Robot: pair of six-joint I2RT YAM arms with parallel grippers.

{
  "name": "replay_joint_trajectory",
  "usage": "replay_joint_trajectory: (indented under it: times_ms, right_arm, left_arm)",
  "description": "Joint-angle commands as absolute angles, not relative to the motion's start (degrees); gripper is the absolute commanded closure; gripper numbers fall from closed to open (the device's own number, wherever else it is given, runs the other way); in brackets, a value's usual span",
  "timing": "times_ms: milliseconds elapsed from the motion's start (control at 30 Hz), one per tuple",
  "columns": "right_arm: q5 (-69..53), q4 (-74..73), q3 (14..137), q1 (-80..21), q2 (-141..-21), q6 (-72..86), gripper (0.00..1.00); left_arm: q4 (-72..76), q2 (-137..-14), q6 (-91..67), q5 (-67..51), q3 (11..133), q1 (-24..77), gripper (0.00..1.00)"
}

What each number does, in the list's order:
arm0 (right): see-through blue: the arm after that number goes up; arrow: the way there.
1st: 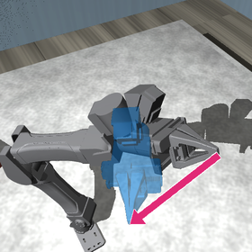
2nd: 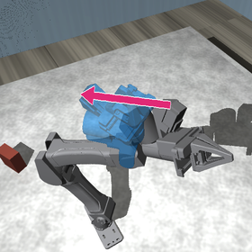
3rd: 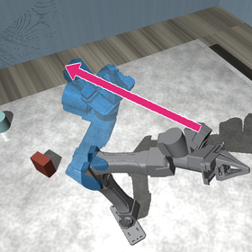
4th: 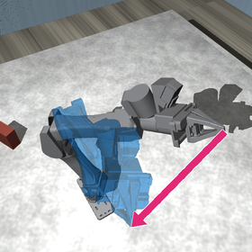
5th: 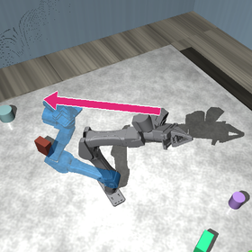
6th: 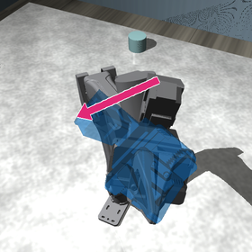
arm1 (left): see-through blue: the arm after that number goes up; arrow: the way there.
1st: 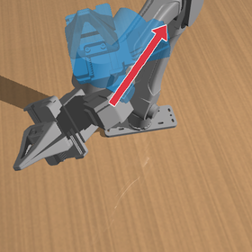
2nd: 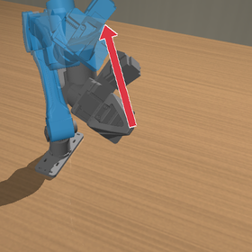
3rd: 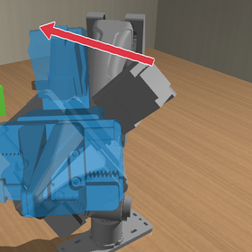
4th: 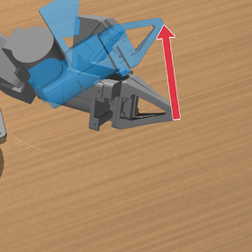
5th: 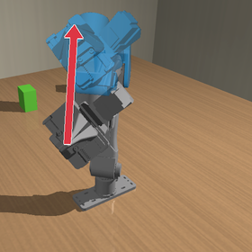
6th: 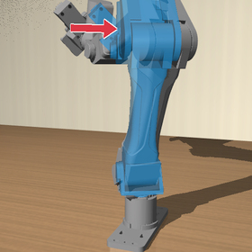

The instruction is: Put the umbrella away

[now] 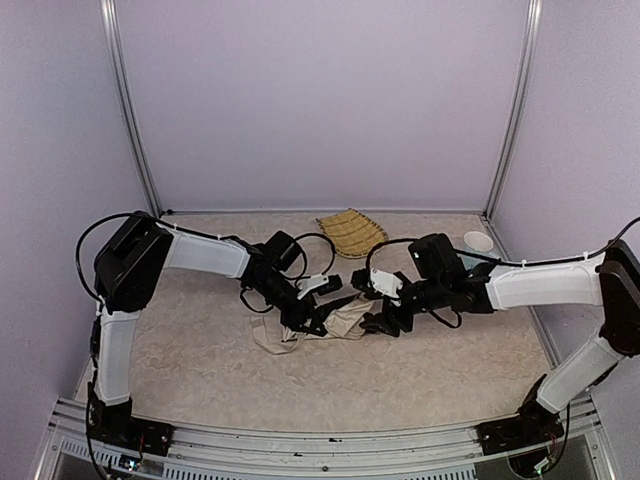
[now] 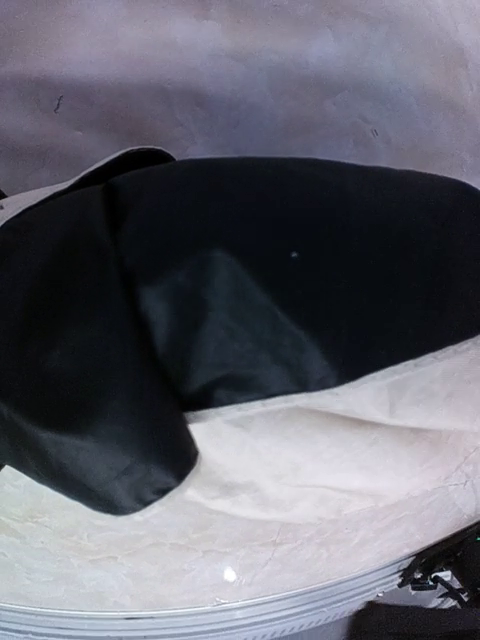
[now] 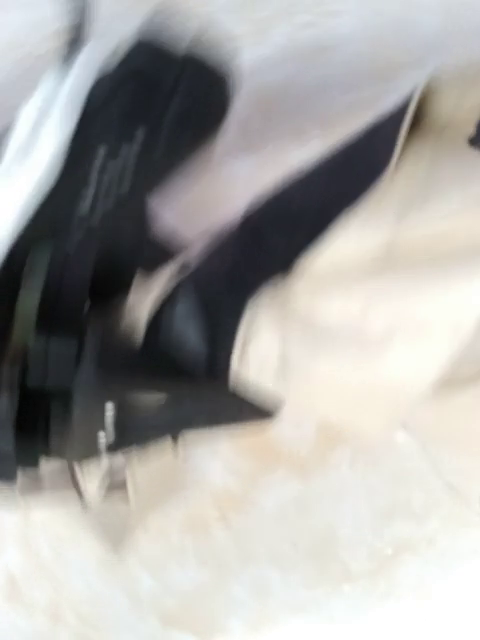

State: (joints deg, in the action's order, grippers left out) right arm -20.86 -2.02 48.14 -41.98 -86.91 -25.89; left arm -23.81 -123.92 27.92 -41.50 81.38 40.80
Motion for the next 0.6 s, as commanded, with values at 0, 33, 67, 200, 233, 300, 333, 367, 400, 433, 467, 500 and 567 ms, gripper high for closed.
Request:
replay_joint_trajectory:
  times_ms: [0,33,67,200,233,300,333,367,400,433,467,500,567]
  right_arm:
    - [-6.1,11.3,42.4,-50.4,-85.4,-38.8,0.26]
    - [-4.5,11.8,42.7,-51.5,-86.4,-40.2,0.24]
    - [-3.2,11.7,43.5,-52.2,-87.9,-41.2,0.21]
    - [0.5,10.2,47.9,-53.6,-94.3,-44.0,0.10]
    - [1.3,10.3,48.8,-53.6,-95.8,-44.7,0.09]
    - [2.5,10.1,50.6,-53.7,-98.2,-45.5,0.07]
    - [2.3,9.4,51.8,-53.7,-99.3,-45.7,0.07]
    - [1.0,8.5,52.7,-53.7,-100.3,-45.9,0.07]
    - [-0.9,6.8,53.6,-53.7,-101.2,-46.0,0.07]
    - [-2.4,5.3,54.5,-53.6,-102.0,-46.0,0.08]
    - [-3.5,4.1,55.2,-53.6,-103.1,-46.0,0.09]
    - [-3.8,2.9,55.9,-53.6,-104.2,-46.0,0.10]
    - [-3.7,0.5,57.3,-53.7,-106.6,-45.6,0.11]
  left_arm:
    - [-38.5,-130.9,26.7,-42.6,80.7,41.2,0.88]
    - [-39.2,-131.2,26.6,-43.2,81.0,41.1,0.88]
    - [-39.8,-131.4,26.6,-43.8,81.4,41.2,0.88]
    - [-42.6,-132.3,27.7,-44.9,82.8,41.1,0.88]
    - [-43.2,-132.4,28.1,-44.9,82.8,41.2,0.88]
    - [-44.1,-132.7,28.6,-45.0,82.8,41.2,0.88]
    - [-44.3,-132.8,28.7,-45.0,82.8,41.2,0.88]
    - [-44.3,-132.8,28.7,-45.1,82.7,41.2,0.88]
    - [-44.3,-133.0,28.7,-45.2,82.7,41.2,0.88]
    - [-44.4,-132.9,28.7,-45.3,82.8,41.2,0.88]
    - [-44.3,-132.9,28.9,-45.4,82.8,41.2,0.88]
    - [-44.3,-132.9,28.9,-45.4,82.9,41.2,0.88]
    - [-44.4,-133.0,29.1,-45.4,82.9,41.2,0.88]
